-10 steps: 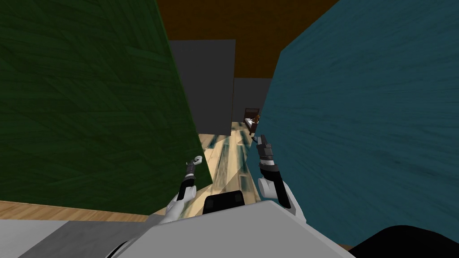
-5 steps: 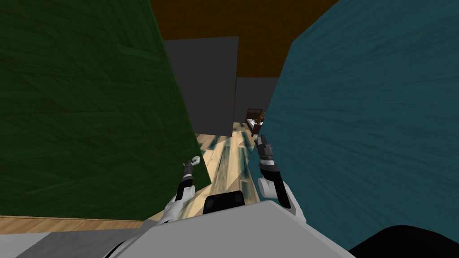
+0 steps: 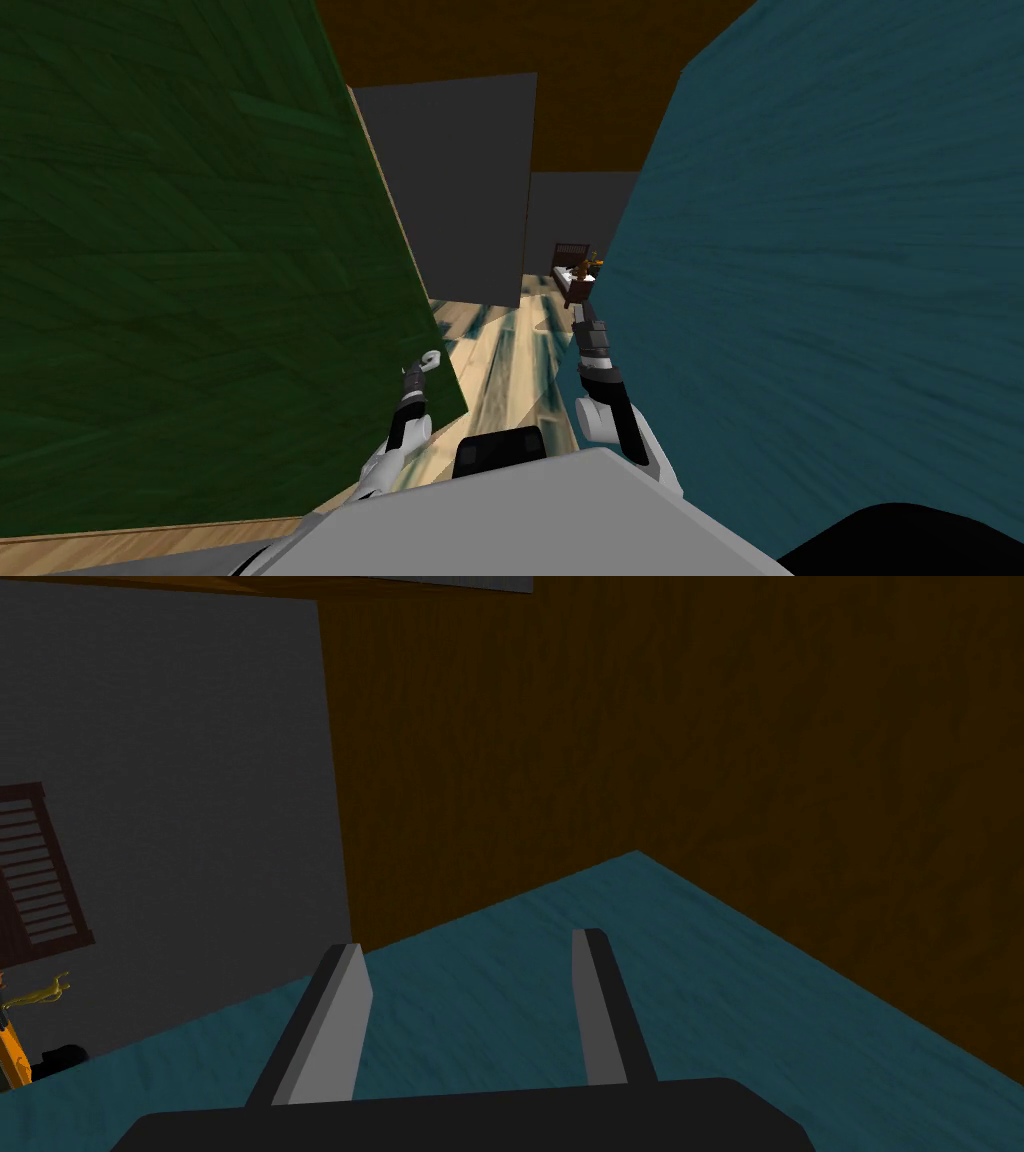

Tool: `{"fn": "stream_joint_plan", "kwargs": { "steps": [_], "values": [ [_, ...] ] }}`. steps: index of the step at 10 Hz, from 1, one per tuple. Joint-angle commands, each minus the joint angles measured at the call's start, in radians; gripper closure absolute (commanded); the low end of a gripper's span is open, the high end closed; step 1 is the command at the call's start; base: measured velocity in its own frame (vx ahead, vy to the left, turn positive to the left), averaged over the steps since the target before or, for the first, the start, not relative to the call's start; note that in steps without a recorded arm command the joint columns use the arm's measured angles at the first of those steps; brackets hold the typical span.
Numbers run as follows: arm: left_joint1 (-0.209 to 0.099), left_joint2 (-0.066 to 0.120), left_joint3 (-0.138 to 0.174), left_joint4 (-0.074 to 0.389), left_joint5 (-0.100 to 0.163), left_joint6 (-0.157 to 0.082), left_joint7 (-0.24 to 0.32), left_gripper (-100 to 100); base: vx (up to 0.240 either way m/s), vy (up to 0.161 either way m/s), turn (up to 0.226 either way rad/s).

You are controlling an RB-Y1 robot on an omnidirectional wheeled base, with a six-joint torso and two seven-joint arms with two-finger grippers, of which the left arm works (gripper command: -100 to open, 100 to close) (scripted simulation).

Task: Push the door open

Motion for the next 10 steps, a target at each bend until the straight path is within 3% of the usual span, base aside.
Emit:
{"fn": "stream_joint_plan", "kwargs": {
  "steps": [1,10],
  "values": [
    [-0.002,0.002,0.016,-0.001,0.011,-0.004,-0.006,100,0.176,-0.044,0.044],
    [0.002,0.021,0.085,0.012,0.058,-0.014,-0.032,100,0.158,-0.018,0.039]
  ]
}}
